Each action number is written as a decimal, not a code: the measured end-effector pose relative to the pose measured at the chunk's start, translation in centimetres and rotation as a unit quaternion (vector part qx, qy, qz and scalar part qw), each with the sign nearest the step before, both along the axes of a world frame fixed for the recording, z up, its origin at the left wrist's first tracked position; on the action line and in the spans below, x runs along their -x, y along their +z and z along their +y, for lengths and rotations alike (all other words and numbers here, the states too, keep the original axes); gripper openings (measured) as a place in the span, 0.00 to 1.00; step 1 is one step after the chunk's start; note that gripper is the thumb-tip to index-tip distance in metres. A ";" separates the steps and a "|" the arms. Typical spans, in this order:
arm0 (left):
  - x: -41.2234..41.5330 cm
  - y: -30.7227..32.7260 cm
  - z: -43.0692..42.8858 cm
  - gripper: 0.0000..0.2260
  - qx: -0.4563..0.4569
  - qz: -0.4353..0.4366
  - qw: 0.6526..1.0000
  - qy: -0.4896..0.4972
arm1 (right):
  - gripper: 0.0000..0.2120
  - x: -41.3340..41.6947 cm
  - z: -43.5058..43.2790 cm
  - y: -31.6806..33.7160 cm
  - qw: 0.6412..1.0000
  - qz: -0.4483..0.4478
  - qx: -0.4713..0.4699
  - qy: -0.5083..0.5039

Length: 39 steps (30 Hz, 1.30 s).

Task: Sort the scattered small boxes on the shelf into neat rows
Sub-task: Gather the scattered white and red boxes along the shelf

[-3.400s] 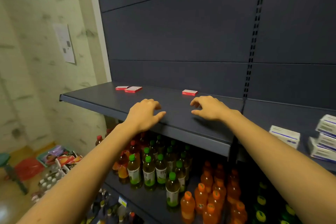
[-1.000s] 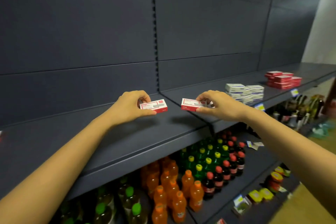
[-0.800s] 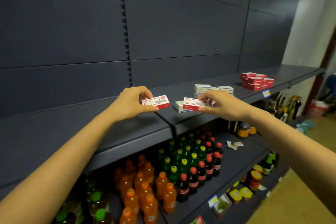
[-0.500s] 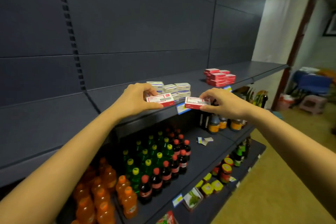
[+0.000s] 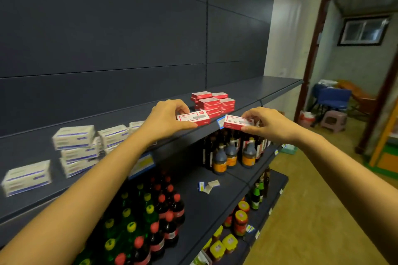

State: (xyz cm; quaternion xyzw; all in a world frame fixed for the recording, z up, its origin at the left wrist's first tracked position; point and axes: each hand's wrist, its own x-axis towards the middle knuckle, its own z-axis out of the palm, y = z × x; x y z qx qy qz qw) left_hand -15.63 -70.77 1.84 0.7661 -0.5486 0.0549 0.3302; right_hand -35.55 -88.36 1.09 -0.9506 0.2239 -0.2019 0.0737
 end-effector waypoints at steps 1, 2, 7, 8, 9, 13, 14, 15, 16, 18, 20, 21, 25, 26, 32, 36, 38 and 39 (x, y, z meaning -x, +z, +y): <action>-0.3 0.2 -1.6 0.17 0.001 0.004 1.000 0.002 | 0.18 -0.2 -1.6 0.1 1.000 0.008 0.001 0.001; -0.7 0.3 -3.2 0.17 0.003 0.005 1.000 0.004 | 0.18 -0.5 -3.3 0.2 1.000 0.022 0.003 0.002; -2.4 0.8 -10.0 0.18 0.013 0.001 1.000 0.019 | 0.18 -1.9 -10.3 0.5 0.999 0.043 -0.005 0.005; -2.7 0.8 -11.1 0.18 0.013 0.000 1.000 0.027 | 0.18 -2.3 -11.4 0.5 0.999 0.042 -0.009 0.010; -3.1 0.9 -12.1 0.18 0.012 -0.003 0.999 0.035 | 0.19 -2.7 -12.4 0.6 0.999 0.043 -0.011 0.016; -4.2 1.0 -15.6 0.18 -0.001 0.000 0.998 0.062 | 0.19 -4.5 -16.1 1.0 0.998 0.033 -0.015 0.043; -4.5 1.0 -16.3 0.18 -0.001 0.003 0.997 0.071 | 0.19 -5.0 -17.0 1.1 0.998 0.029 -0.018 0.054; -4.7 1.0 -16.9 0.18 -0.002 0.004 0.997 0.082 | 0.19 -5.5 -17.9 1.2 0.997 0.027 -0.021 0.067; -4.9 0.9 -17.4 0.18 -0.003 0.006 0.996 0.092 | 0.18 -6.1 -18.8 1.2 0.996 0.026 -0.026 0.080; -5.3 0.7 -18.2 0.18 -0.002 0.014 0.994 0.108 | 0.18 -7.4 -20.4 1.3 0.993 0.027 -0.035 0.108; -5.5 0.6 -18.9 0.17 -0.002 0.023 0.992 0.123 | 0.18 -8.8 -21.9 1.4 0.989 0.028 -0.043 0.138; -5.5 0.5 -19.1 0.17 -0.005 0.030 0.991 0.132 | 0.18 -9.5 -22.5 1.4 0.987 0.030 -0.047 0.152; -5.4 0.1 -19.9 0.15 -0.013 0.063 0.986 0.155 | 0.20 -12.2 -24.4 1.7 0.978 0.022 -0.048 0.203; -5.2 -0.1 -20.0 0.14 -0.010 0.069 0.985 0.158 | 0.20 -12.7 -24.7 1.8 0.975 0.021 -0.045 0.215; -4.4 -0.7 -20.5 0.16 0.006 0.027 0.975 0.221 | 0.21 -14.8 -25.7 1.4 0.965 0.033 -0.033 0.259; -3.6 -0.8 -20.3 0.14 0.034 0.000 0.963 0.267 | 0.21 -15.3 -26.1 0.8 0.962 0.047 0.029 0.267; -3.3 -0.6 -19.7 0.13 0.031 -0.028 0.954 0.297 | 0.21 -15.4 -26.1 0.9 0.961 0.026 0.043 0.272; -3.1 -0.5 -19.3 0.12 0.022 -0.048 0.947 0.317 | 0.21 -15.5 -26.0 1.1 0.959 0.010 0.048 0.279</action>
